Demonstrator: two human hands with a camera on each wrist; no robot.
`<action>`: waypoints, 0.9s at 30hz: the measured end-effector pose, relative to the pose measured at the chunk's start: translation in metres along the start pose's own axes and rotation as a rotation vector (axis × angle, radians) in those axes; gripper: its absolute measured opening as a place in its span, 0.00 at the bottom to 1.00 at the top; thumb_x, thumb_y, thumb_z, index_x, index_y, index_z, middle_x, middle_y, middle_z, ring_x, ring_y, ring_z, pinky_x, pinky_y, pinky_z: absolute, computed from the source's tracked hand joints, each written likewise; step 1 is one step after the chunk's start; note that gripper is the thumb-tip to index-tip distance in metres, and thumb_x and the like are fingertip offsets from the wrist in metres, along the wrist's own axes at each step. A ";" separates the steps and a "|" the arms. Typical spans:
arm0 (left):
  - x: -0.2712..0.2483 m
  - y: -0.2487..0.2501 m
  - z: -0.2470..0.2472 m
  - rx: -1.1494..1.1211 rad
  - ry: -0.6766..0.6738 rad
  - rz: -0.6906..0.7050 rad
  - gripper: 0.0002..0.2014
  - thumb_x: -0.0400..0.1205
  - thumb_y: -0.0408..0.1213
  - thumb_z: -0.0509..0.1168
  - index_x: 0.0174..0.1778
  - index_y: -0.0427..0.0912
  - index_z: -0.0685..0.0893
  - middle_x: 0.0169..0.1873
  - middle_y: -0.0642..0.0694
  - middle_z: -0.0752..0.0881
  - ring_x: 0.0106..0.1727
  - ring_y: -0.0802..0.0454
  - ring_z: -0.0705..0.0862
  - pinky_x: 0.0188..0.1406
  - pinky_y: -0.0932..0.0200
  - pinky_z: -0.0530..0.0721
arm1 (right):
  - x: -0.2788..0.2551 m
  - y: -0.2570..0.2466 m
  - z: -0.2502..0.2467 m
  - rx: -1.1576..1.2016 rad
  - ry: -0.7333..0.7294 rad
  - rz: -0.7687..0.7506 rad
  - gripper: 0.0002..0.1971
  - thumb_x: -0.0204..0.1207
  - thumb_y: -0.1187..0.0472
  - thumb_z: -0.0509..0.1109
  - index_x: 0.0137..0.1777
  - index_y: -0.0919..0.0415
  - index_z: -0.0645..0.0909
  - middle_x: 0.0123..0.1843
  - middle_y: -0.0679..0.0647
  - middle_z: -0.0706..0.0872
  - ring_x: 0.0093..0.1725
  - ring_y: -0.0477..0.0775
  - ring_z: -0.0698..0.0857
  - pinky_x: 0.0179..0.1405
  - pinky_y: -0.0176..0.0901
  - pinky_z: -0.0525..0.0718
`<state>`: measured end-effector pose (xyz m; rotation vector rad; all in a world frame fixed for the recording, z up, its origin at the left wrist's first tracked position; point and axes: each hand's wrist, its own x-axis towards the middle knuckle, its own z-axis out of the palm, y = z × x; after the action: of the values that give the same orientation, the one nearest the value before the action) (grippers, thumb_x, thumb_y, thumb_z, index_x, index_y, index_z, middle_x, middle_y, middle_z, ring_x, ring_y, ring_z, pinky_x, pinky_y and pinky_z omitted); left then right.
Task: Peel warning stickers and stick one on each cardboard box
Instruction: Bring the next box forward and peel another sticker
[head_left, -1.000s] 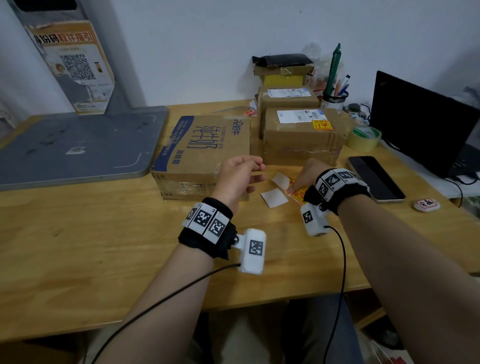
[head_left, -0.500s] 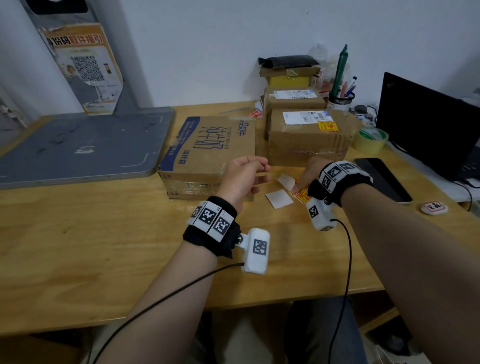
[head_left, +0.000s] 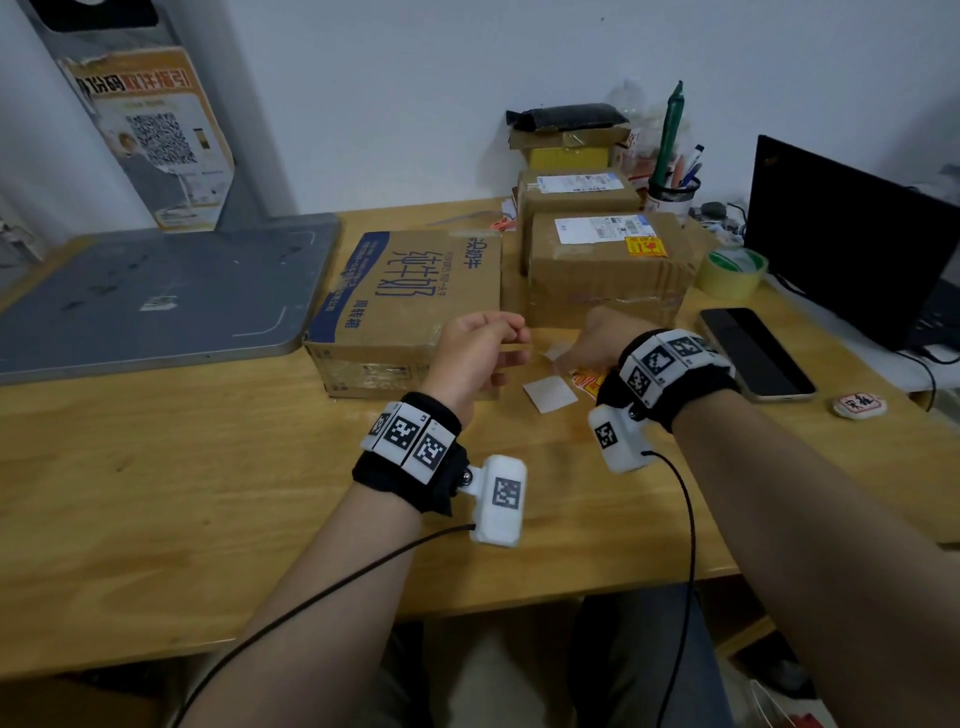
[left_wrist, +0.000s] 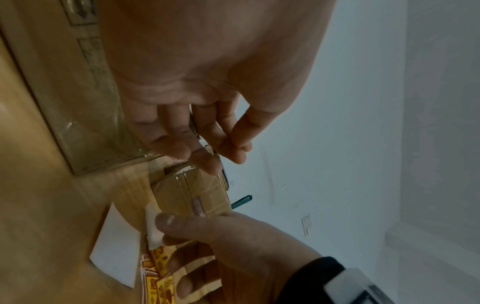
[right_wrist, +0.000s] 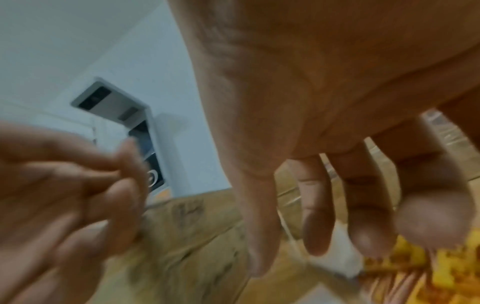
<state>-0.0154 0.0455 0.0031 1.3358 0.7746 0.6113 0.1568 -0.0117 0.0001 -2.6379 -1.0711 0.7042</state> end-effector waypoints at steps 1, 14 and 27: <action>0.000 0.000 -0.001 -0.006 0.003 -0.003 0.12 0.85 0.27 0.59 0.47 0.45 0.86 0.35 0.51 0.89 0.37 0.51 0.88 0.34 0.57 0.77 | -0.005 -0.005 0.004 -0.003 -0.030 -0.012 0.21 0.71 0.45 0.83 0.36 0.60 0.79 0.35 0.55 0.83 0.33 0.55 0.80 0.30 0.43 0.74; -0.005 0.000 -0.016 0.004 0.013 -0.001 0.13 0.86 0.26 0.58 0.50 0.44 0.86 0.40 0.49 0.90 0.34 0.55 0.87 0.32 0.59 0.77 | -0.014 -0.034 0.021 -0.204 0.023 -0.062 0.11 0.71 0.56 0.80 0.40 0.61 0.82 0.39 0.58 0.88 0.36 0.58 0.86 0.32 0.43 0.82; 0.031 0.069 -0.030 0.160 0.042 0.201 0.13 0.86 0.45 0.67 0.66 0.52 0.88 0.56 0.50 0.92 0.54 0.51 0.89 0.43 0.54 0.79 | -0.048 -0.056 -0.056 0.744 0.237 -0.378 0.09 0.85 0.58 0.72 0.60 0.61 0.88 0.36 0.54 0.91 0.18 0.44 0.82 0.12 0.32 0.72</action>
<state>-0.0169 0.0977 0.0648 1.5648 0.7401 0.7505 0.1213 -0.0056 0.0851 -1.7754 -0.9550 0.5457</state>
